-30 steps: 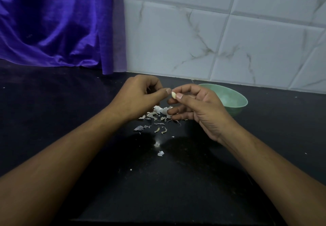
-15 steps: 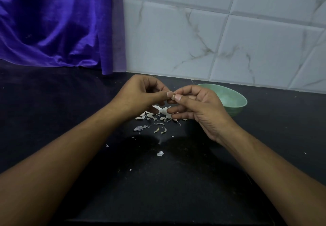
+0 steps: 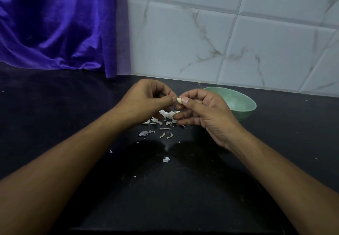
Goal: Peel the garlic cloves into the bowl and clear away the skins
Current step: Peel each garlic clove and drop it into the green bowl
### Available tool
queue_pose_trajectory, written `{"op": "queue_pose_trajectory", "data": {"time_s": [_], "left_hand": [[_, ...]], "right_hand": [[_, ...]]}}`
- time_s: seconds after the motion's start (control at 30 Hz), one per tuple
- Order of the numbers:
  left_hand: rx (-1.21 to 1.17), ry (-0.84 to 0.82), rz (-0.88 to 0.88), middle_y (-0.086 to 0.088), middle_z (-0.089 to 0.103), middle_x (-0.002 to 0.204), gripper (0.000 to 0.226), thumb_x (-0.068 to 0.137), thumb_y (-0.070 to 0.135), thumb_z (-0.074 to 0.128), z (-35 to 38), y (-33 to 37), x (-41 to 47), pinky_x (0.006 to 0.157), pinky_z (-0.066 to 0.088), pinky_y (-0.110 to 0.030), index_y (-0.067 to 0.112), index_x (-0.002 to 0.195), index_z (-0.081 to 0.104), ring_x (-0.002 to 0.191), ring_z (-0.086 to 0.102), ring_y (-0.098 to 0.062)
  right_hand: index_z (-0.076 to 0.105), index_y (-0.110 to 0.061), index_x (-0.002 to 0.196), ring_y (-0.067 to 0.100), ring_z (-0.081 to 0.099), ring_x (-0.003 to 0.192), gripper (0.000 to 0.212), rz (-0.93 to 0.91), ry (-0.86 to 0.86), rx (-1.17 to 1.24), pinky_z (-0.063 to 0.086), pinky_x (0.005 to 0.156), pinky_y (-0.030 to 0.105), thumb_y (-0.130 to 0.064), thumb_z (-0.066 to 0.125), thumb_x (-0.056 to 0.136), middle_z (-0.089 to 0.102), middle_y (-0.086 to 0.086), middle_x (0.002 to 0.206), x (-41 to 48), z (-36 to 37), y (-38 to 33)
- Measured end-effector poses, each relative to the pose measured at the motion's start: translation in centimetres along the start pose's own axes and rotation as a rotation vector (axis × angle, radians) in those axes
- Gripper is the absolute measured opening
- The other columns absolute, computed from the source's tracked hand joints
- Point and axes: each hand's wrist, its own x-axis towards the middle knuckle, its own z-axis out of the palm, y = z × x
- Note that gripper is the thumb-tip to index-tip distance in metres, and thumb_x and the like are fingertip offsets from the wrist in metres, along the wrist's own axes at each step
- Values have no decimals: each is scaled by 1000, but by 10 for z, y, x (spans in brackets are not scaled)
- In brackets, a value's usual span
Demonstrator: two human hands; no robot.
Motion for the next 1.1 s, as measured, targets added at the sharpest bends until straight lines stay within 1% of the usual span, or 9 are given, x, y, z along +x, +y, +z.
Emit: {"op": "queue_pose_trajectory", "data": {"time_s": [0.07, 0.2, 0.43, 0.53, 0.67, 0.8, 0.9, 0.97, 1.1], "left_hand": [[0, 6, -3, -5, 75, 78, 6, 97, 17, 72, 1, 0, 0, 63, 61, -33, 12, 94, 76, 71, 72, -13], [-13, 4, -22, -6, 73, 78, 7, 97, 17, 71, 3, -1, 2, 66, 64, -41, 11, 95, 75, 76, 73, -17], [10, -16, -23, -2, 73, 77, 9, 97, 19, 70, 6, -2, 1, 61, 60, -32, 11, 96, 73, 71, 71, -10], [117, 13, 21, 3, 70, 72, 7, 98, 19, 69, 6, -1, 0, 54, 53, -22, 15, 93, 73, 62, 65, -2], [319, 27, 48, 1, 73, 77, 12, 100, 25, 65, 3, -3, 0, 56, 50, -18, 19, 92, 72, 60, 65, -2], [372, 41, 54, 3, 73, 76, 24, 104, 33, 59, 3, -4, 0, 59, 47, -21, 23, 88, 74, 66, 67, -3], [421, 76, 50, 8, 71, 67, 26, 96, 41, 70, 2, -4, 0, 54, 41, -18, 25, 76, 74, 59, 62, 1], [425, 102, 42, 8, 71, 67, 25, 86, 44, 80, 0, -4, 1, 56, 46, -21, 25, 72, 73, 59, 63, 0], [411, 104, 41, 6, 73, 71, 26, 75, 39, 91, -1, -2, -2, 65, 59, -37, 24, 75, 69, 67, 69, -9]], "right_hand": [[67, -5, 105, 29, 75, 76, 9, 4, -4, 10, 64, 70, 37, -13, 65, 100, 73, 15, 89, 0, 1, -1], [66, -5, 106, 30, 75, 75, 9, 18, -13, 47, 64, 69, 36, -11, 65, 99, 71, 13, 84, -1, 2, -2], [65, 1, 112, 29, 76, 80, 24, 45, -48, 116, 65, 73, 37, 3, 71, 89, 75, 20, 93, -2, 1, -6], [64, -3, 102, 29, 75, 76, 21, 33, -32, 81, 64, 68, 35, 0, 75, 85, 72, 18, 86, -2, 3, -6], [63, -6, 95, 28, 74, 73, 22, 12, -47, 107, 63, 68, 36, -8, 77, 78, 72, 17, 84, -3, 3, -11], [62, -6, 91, 28, 74, 71, 17, -19, -45, 114, 63, 68, 37, -4, 74, 79, 74, 17, 83, -4, 2, -13], [61, -5, 93, 29, 74, 71, 17, -48, -30, 84, 63, 67, 38, 2, 73, 84, 72, 18, 81, -3, 2, -12], [61, -5, 100, 30, 74, 72, 19, -80, -22, 59, 63, 67, 39, 3, 72, 87, 72, 19, 81, -3, 0, -13], [65, -3, 108, 31, 75, 74, 16, -196, 41, -23, 65, 67, 40, 2, 69, 93, 74, 20, 88, -2, -4, -16]]}}
